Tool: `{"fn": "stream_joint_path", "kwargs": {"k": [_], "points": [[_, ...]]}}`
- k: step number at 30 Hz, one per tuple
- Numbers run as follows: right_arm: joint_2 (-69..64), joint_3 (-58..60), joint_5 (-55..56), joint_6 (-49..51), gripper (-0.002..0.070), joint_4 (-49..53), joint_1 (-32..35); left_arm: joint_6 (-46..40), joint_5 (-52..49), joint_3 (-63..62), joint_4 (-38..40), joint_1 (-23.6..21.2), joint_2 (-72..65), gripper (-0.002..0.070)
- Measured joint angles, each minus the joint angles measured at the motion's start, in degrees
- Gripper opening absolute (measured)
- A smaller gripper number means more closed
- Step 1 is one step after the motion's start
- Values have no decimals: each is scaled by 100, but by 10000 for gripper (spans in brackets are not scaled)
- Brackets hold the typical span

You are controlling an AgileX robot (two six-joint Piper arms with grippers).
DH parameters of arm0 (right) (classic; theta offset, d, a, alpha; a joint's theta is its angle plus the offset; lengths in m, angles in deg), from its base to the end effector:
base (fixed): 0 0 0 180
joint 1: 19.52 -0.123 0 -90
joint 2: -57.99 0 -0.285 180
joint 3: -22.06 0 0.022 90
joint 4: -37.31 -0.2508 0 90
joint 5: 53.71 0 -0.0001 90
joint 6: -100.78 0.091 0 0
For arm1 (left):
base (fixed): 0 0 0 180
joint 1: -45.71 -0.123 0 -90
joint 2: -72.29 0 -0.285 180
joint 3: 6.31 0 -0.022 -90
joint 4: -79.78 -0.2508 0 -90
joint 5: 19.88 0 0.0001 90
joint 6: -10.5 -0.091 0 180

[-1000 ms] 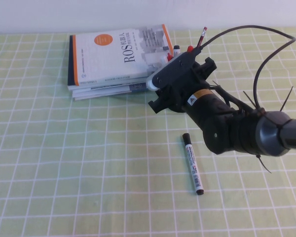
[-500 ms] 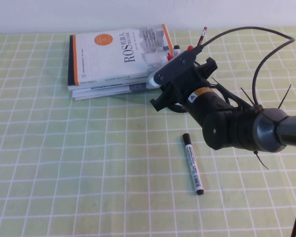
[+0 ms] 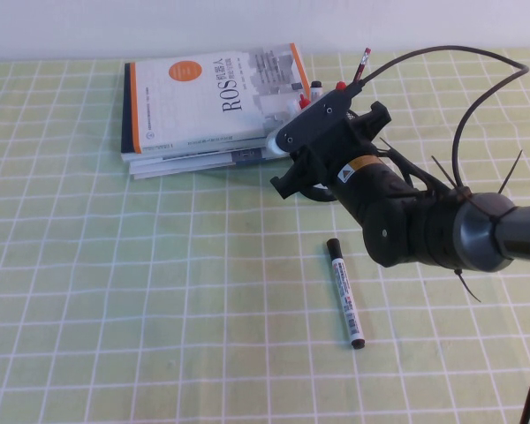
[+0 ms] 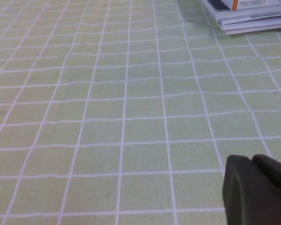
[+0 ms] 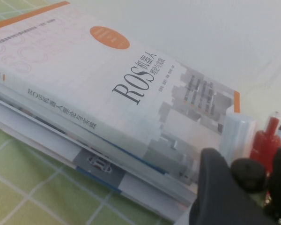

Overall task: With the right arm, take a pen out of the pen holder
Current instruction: 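Take a marker out of the pen holder and lay it on the table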

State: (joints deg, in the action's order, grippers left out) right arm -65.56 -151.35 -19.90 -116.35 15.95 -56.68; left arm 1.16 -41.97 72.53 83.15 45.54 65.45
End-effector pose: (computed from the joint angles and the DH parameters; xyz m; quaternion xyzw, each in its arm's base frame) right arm 0.3710 0.2581 0.2029 -0.2958 0.6944 0.0260 0.6554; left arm 0.0521 -0.0019 0.1700 0.0491 0.8061 0.0239 0.5892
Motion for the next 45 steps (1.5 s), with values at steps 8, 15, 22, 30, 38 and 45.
{"fn": "stream_joint_path", "kwargs": {"k": [8, 15, 22, 30, 38, 45], "points": [[-106, -104, -12, -4, 207, -49, 55, 0, 0, 0, 0, 0, 0, -5], [-106, -115, -23, -13, 198, -49, 55, 0, 0, 0, 0, 0, 0, -5], [-106, -115, -71, -40, 120, -49, 55, 0, 0, 0, 0, 0, 0, -5], [-95, -135, -83, -63, 110, -49, 68, 0, 0, 0, 0, 0, 0, -5], [273, -135, -450, -63, 110, -49, 68, 0, 0, 0, 0, 0, 0, -5], [828, -135, -625, -63, 109, -147, 68, 0, 0, 0, 0, 0, 0, -5]]}}
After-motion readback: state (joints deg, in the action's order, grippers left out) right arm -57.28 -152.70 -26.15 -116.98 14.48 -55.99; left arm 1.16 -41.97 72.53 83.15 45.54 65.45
